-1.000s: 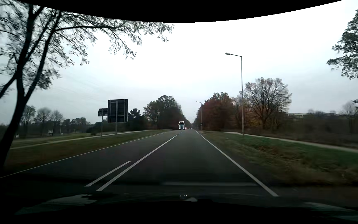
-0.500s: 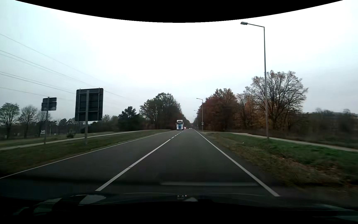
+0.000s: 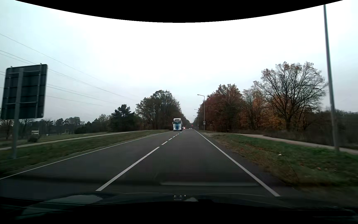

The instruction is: Follow the waypoints while adhering to traffic rules and regulations

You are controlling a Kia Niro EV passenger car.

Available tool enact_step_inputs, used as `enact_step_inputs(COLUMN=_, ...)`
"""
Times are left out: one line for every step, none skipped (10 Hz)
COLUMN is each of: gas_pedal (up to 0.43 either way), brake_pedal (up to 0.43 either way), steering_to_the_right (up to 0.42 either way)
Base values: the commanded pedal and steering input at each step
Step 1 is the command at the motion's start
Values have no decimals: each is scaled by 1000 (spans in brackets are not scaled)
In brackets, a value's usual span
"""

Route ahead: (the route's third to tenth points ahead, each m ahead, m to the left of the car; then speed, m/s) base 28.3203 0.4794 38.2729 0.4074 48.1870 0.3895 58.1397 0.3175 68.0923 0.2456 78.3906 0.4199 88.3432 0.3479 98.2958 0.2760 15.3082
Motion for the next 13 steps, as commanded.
enact_step_inputs(gas_pedal=197, brake_pedal=0, steering_to_the_right=1)
enact_step_inputs(gas_pedal=197, brake_pedal=0, steering_to_the_right=1)
enact_step_inputs(gas_pedal=197, brake_pedal=0, steering_to_the_right=1)
enact_step_inputs(gas_pedal=197, brake_pedal=0, steering_to_the_right=1)
enact_step_inputs(gas_pedal=197, brake_pedal=0, steering_to_the_right=1)
enact_step_inputs(gas_pedal=197, brake_pedal=0, steering_to_the_right=1)
enact_step_inputs(gas_pedal=189, brake_pedal=0, steering_to_the_right=1)
enact_step_inputs(gas_pedal=189, brake_pedal=0, steering_to_the_right=1)
enact_step_inputs(gas_pedal=189, brake_pedal=0, steering_to_the_right=1)
enact_step_inputs(gas_pedal=189, brake_pedal=0, steering_to_the_right=1)
enact_step_inputs(gas_pedal=189, brake_pedal=0, steering_to_the_right=1)
enact_step_inputs(gas_pedal=189, brake_pedal=0, steering_to_the_right=1)
enact_step_inputs(gas_pedal=189, brake_pedal=0, steering_to_the_right=1)
